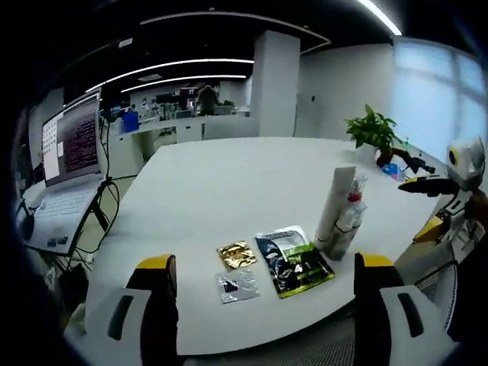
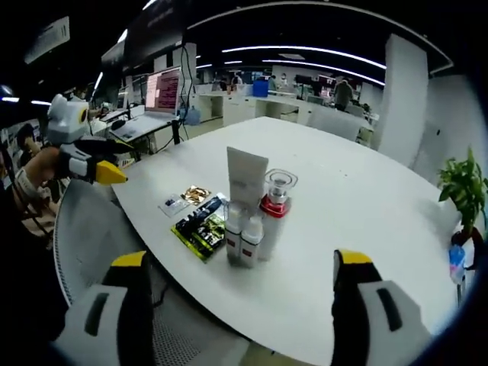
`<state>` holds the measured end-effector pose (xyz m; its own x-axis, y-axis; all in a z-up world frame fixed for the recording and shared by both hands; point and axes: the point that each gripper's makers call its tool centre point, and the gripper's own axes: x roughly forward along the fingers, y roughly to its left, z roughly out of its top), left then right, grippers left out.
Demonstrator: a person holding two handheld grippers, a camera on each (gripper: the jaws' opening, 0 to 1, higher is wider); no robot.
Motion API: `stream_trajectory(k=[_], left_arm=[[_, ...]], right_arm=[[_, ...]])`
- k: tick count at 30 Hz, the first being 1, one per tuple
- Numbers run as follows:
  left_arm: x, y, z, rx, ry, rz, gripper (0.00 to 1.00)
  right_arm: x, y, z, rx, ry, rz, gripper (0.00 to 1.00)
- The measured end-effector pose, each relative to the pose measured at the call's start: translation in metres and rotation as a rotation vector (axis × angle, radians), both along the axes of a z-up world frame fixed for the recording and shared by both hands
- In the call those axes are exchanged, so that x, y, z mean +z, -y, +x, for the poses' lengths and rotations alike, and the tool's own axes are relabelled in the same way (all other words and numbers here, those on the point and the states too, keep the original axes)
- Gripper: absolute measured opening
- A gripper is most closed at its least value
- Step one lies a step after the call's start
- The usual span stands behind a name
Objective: Arrange the skincare products in the storage area until every visible bottle or jar stands upright without overlapping.
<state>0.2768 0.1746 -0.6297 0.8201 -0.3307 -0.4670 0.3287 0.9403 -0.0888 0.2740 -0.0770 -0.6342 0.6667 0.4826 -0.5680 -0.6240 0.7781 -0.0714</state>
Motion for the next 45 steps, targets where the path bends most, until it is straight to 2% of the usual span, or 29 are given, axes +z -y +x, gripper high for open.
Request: stream_trajectory(k=[3, 8, 13, 18, 19, 20, 24, 25, 28, 30, 33, 34, 36, 37, 39, 45], left_arm=[[-0.007, -0.006, 0.000, -0.018, -0.025, 0.003, 0.97], [-0.015, -0.008, 0.006, -0.085, -0.063, 0.014, 0.97], [-0.025, -0.011, 0.016, -0.203, -0.089, 0.077, 0.97], [-0.042, -0.013, 0.023, -0.366, -0.137, 0.148, 0.97], [-0.045, -0.014, 0.025, -0.394, -0.143, 0.165, 0.97], [-0.050, -0.012, 0.027, -0.453, -0.144, 0.194, 0.97], [-0.067, -0.014, 0.036, -0.574, -0.168, 0.281, 0.96], [-0.070, -0.013, 0.037, -0.602, -0.171, 0.287, 0.96], [-0.077, 0.002, 0.036, -0.755, -0.161, 0.289, 0.91], [-0.084, 0.011, 0.031, -0.844, -0.190, 0.270, 0.89], [-0.095, 0.019, 0.031, -0.933, -0.224, 0.274, 0.80], [-0.098, 0.020, 0.034, -0.935, -0.234, 0.282, 0.75], [-0.104, 0.026, 0.033, -0.994, -0.241, 0.284, 0.68], [-0.108, 0.028, 0.032, -1.005, -0.276, 0.265, 0.64], [-0.117, 0.029, 0.030, -1.040, -0.314, 0.275, 0.62], [-0.138, 0.024, 0.036, -1.053, -0.378, 0.336, 0.62]], right_arm=[[0.001, -0.005, 0.001, -0.001, -0.004, 0.006, 1.00], [0.005, -0.008, 0.003, -0.044, 0.002, 0.060, 1.00], [0.007, -0.008, 0.008, -0.100, -0.004, 0.089, 1.00], [0.005, -0.008, 0.012, -0.159, -0.027, 0.096, 1.00], [0.005, -0.009, 0.013, -0.163, -0.026, 0.094, 1.00], [0.006, -0.010, 0.013, -0.172, -0.020, 0.083, 1.00], [0.007, -0.013, 0.013, -0.199, -0.003, 0.064, 1.00], [0.008, -0.013, 0.013, -0.204, 0.002, 0.065, 1.00], [0.012, -0.015, 0.011, -0.234, 0.019, 0.058, 1.00], [0.014, -0.015, 0.008, -0.255, 0.025, 0.057, 1.00], [0.016, -0.016, 0.006, -0.271, 0.024, 0.058, 1.00], [0.017, -0.015, 0.005, -0.276, 0.024, 0.056, 1.00], [0.017, -0.015, 0.004, -0.281, 0.020, 0.049, 1.00], [0.017, -0.014, 0.003, -0.284, 0.018, 0.045, 1.00], [0.017, -0.013, 0.002, -0.287, 0.015, 0.038, 1.00], [0.015, -0.012, -0.001, -0.301, 0.006, 0.042, 1.00]])
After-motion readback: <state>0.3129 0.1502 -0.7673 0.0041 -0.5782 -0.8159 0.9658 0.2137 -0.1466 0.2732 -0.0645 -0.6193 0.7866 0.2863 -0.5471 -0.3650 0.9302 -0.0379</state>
